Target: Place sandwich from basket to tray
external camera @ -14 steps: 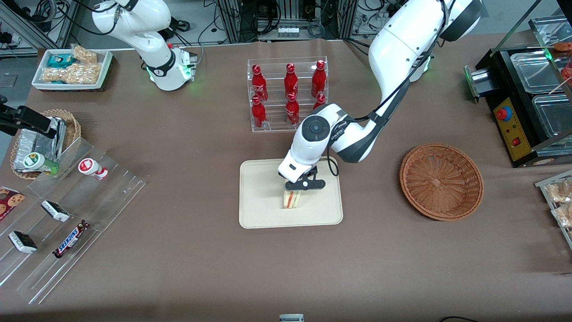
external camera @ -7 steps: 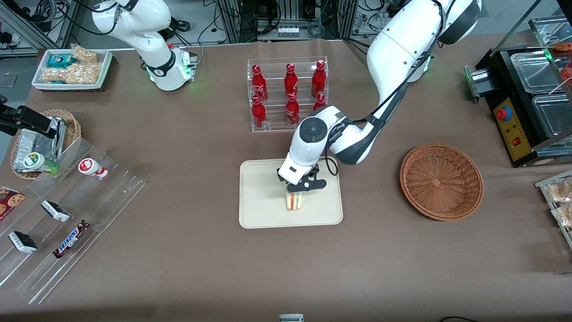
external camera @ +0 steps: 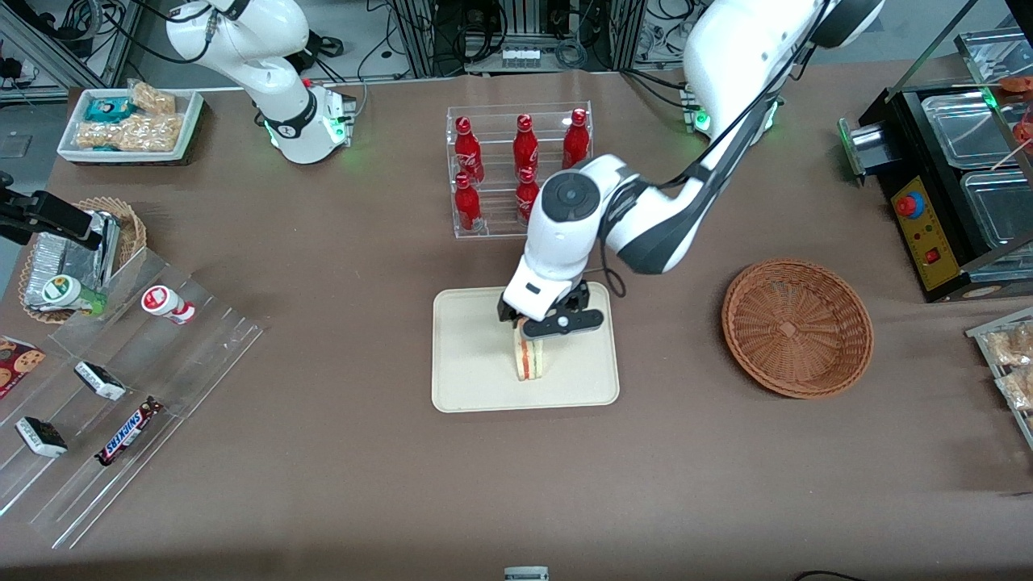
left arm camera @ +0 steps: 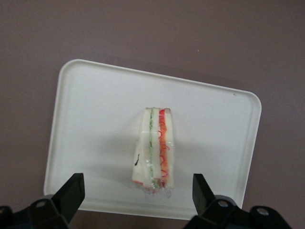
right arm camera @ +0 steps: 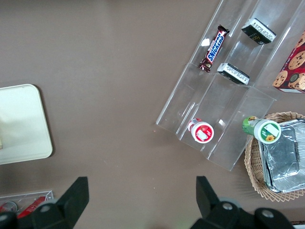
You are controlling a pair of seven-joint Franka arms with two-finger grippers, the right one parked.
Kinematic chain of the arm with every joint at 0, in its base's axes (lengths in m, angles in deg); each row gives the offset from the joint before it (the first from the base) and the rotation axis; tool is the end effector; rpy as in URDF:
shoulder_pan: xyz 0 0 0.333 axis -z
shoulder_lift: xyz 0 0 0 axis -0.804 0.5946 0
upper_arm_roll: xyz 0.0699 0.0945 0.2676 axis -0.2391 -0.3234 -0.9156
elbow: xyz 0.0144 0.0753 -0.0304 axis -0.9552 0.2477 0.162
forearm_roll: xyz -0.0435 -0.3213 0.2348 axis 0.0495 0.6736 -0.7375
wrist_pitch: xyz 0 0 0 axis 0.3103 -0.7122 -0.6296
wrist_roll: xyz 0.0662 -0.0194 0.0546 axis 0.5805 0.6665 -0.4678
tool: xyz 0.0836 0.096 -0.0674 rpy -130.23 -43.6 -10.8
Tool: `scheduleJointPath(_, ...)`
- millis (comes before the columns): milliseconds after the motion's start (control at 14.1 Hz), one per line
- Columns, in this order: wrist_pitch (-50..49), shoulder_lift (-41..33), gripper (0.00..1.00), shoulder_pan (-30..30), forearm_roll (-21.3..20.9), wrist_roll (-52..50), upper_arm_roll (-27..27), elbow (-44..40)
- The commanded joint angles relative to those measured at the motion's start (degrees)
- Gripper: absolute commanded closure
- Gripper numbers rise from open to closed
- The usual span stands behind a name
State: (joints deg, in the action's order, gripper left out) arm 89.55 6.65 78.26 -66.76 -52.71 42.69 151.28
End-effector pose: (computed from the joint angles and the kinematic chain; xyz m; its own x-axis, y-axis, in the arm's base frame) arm 0.5394 -0.4578 0.3140 0.9704 0.2253 0.0872 0.2157 -0.9705 0.1073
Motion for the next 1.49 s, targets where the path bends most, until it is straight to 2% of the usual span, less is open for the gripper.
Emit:
scheduleJointPath(0,-5.0,-3.47,0.0,-3.37,-0.37,-0.09,-0.12,1.83)
scheduleJointPath(213,-11.5,-6.1,0.0,-8.81,0.07,4.1,0.06,2.0)
scheduleJointPath(426,-19.15,-9.7,0.0,-14.52,5.15,16.75,-0.03,2.0)
scheduleJointPath(709,-29.0,-14.97,0.0,-22.26,5.34,31.09,-0.03,1.91)
scheduleJointPath(851,-30.42,-16.65,0.0,-24.47,5.34,32.69,-0.03,1.91)
scheduleJointPath(1418,-31.04,-17.97,0.0,-24.56,5.34,32.26,-0.03,1.3)
